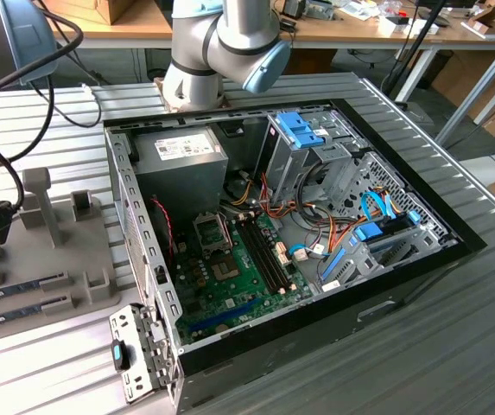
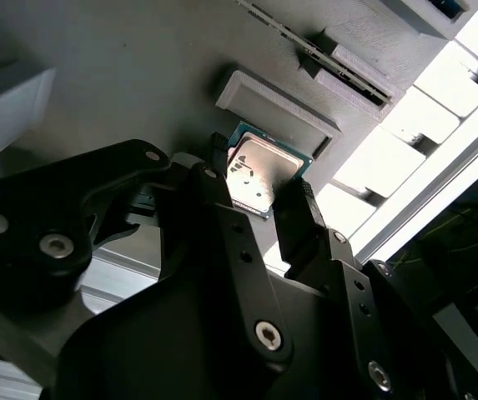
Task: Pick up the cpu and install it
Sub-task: 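Pick up the cpu and move it towards the insertion slot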
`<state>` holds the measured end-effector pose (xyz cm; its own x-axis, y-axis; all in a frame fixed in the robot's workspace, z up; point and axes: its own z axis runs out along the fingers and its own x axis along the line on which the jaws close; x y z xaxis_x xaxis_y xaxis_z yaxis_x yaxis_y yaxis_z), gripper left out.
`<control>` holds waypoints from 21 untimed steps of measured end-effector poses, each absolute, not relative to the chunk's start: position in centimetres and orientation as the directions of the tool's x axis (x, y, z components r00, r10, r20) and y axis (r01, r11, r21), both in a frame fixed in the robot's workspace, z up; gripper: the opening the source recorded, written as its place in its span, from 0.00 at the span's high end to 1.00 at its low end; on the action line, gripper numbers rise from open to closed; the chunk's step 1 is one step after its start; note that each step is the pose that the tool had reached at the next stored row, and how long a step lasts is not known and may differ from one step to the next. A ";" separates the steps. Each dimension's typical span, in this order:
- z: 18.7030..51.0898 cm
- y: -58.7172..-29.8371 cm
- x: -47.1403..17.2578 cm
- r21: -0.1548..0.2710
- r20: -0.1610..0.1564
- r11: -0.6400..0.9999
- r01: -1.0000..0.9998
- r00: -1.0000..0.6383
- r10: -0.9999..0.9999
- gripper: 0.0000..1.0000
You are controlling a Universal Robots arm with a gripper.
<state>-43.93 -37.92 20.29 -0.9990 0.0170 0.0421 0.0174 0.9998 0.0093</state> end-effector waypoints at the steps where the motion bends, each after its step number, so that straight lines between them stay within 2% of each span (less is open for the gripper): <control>1: 20.3 -37.9 -43.9 0.009 0.042 1.000 0.017 -0.999 0.017 0.53; 21: 21.3 -37.9 -43.9 0.013 0.042 1.000 0.017 -0.999 0.017 0.53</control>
